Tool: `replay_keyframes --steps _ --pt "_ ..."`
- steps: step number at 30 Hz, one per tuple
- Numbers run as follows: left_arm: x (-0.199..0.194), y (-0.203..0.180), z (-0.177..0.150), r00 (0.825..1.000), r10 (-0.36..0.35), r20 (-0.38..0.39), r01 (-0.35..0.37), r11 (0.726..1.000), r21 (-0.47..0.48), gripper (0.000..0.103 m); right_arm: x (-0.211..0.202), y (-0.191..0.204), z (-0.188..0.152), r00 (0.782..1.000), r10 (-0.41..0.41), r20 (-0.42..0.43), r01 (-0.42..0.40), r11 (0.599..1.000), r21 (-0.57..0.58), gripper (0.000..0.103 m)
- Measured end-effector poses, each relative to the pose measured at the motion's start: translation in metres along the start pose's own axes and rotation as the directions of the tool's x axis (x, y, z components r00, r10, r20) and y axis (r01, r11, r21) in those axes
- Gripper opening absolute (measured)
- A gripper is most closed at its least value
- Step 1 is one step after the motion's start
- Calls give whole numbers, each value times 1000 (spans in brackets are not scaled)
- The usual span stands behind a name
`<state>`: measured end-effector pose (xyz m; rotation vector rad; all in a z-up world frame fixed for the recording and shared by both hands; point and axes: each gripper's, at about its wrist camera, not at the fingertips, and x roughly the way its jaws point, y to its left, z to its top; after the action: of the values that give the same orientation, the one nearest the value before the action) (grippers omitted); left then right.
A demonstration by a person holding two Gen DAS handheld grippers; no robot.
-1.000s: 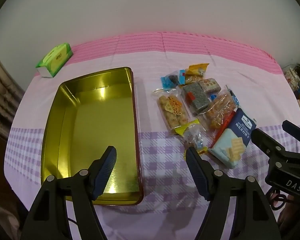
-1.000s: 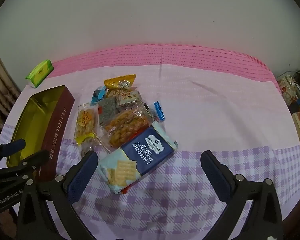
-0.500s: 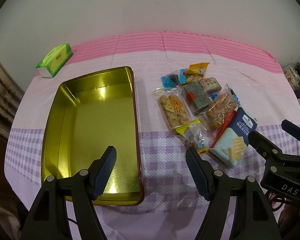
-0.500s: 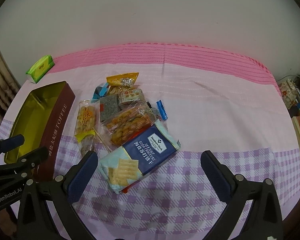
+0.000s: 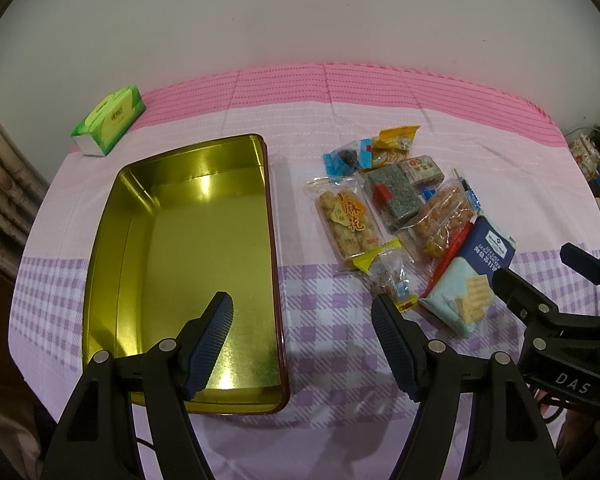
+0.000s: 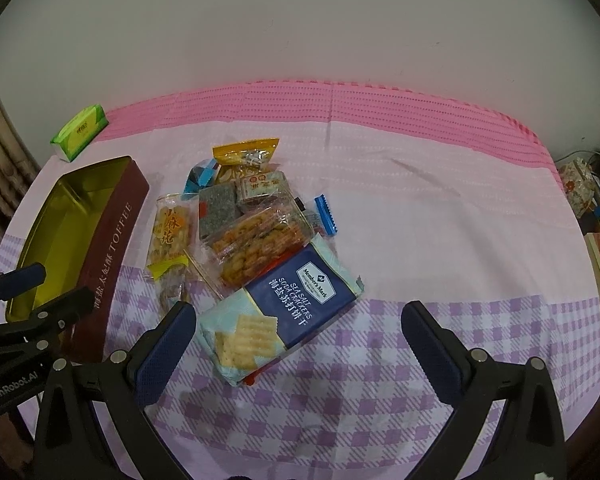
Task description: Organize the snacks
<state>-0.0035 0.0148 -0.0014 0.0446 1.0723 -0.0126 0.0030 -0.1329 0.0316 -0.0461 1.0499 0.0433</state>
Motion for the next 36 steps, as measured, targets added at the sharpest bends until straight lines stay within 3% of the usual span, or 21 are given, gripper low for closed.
replay_keyframes --steps 31,36 --pt "-2 5 6 1000 -7 16 7 1000 -23 72 6 2 -1 1000 1 -26 -1 1000 3 98" --pt "-2 6 6 1000 -7 17 7 1000 -26 72 9 2 0 999 15 -43 -15 1000 11 92"
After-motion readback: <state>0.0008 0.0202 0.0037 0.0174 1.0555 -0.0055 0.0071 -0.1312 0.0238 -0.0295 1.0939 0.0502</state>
